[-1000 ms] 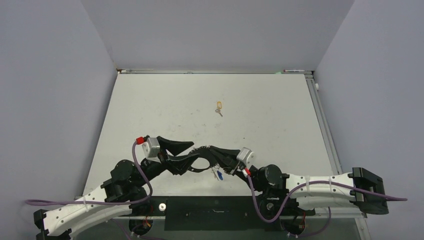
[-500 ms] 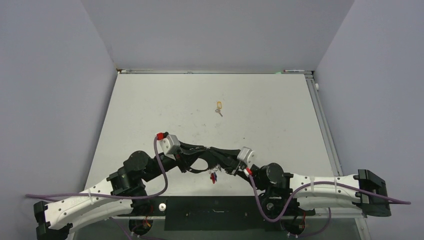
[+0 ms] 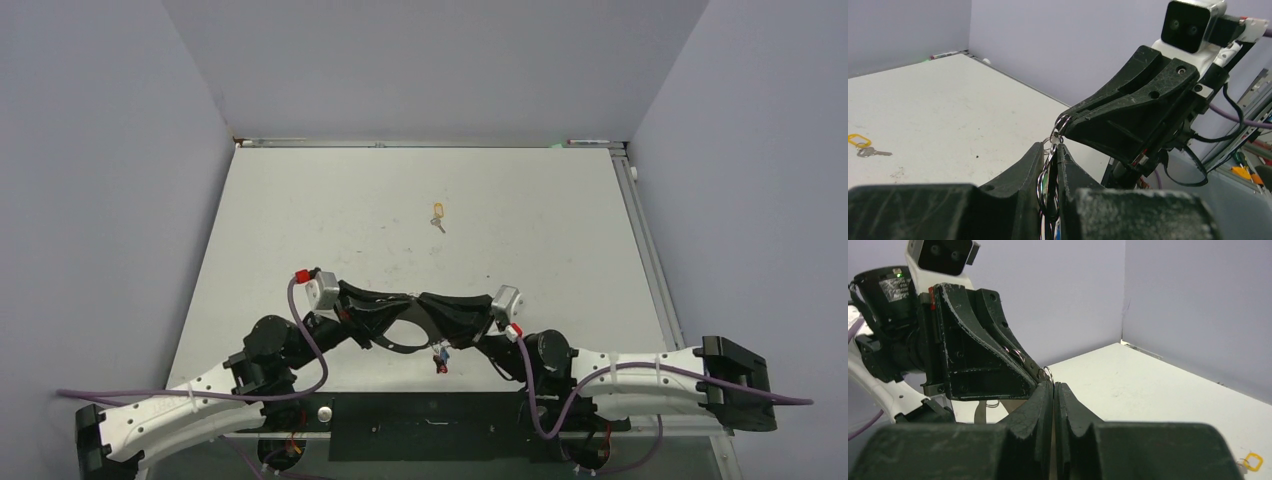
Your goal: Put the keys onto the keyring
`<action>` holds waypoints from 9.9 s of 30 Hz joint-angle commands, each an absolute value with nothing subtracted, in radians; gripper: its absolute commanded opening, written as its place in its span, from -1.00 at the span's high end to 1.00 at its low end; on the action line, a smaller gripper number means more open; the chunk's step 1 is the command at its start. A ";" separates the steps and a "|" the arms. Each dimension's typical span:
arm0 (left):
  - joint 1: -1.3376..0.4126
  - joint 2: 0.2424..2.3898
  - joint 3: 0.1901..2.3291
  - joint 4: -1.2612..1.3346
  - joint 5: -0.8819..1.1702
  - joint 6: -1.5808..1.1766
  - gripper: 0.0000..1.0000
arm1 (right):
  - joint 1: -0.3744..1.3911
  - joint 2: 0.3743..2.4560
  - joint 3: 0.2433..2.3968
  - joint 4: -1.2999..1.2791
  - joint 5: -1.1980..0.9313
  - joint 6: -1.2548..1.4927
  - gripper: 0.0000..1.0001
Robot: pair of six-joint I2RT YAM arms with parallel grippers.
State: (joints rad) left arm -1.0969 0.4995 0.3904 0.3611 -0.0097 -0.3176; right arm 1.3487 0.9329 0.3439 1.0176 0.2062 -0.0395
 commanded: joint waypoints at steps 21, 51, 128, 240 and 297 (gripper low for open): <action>-1.097 0.415 0.635 0.021 -0.080 -0.262 1.00 | 1.244 0.780 0.581 0.483 0.038 -0.168 -0.03; -1.097 0.549 0.679 -0.045 -0.247 -0.226 1.00 | 1.336 1.129 1.034 -0.091 0.256 0.000 0.46; -1.098 0.610 0.752 -0.109 -0.199 -0.192 1.00 | 1.296 1.266 1.193 -0.260 0.315 -0.115 0.83; -1.095 0.555 0.773 -0.232 -0.165 -0.234 1.00 | 1.346 1.120 1.043 -0.051 0.118 -0.343 0.59; -1.095 0.337 0.553 0.149 -0.304 -0.656 1.00 | 1.535 1.055 0.567 0.664 0.511 -0.411 0.90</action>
